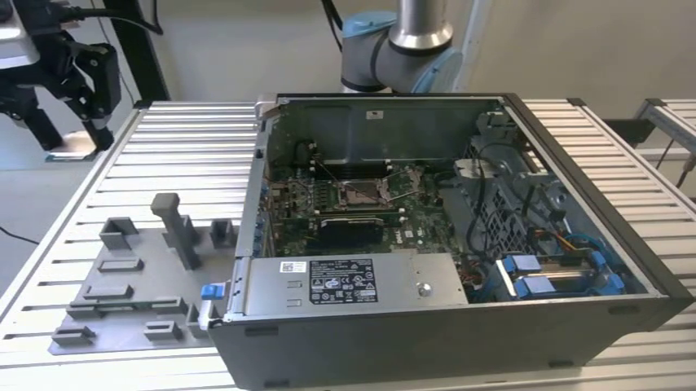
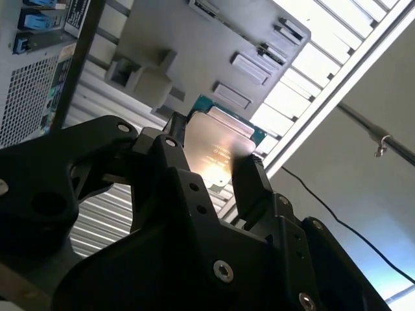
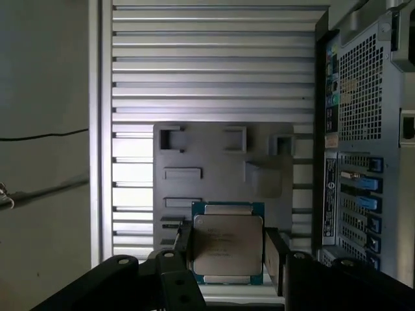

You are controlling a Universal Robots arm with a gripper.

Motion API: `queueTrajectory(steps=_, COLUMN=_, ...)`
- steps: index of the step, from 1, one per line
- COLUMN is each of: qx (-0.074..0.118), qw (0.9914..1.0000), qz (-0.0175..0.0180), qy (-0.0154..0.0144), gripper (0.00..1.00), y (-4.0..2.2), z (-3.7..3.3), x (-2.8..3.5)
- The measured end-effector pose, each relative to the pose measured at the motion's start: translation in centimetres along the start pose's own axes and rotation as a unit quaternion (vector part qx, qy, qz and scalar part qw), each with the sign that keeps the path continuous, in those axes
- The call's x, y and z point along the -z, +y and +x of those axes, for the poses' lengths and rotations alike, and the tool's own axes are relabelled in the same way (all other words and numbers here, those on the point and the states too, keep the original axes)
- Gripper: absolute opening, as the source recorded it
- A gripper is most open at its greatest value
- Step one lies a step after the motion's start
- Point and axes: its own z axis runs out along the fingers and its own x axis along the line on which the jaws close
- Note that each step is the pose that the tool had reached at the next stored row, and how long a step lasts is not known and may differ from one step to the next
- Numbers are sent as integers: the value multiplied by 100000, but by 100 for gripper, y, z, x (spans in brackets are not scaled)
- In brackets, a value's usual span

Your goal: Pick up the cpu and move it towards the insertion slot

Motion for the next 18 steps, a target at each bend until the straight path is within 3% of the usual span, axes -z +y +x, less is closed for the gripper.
queueTrajectory(steps=18, qx=-1, qw=100000, qz=-2, qy=2, gripper=0, y=56, z=-421, x=74)
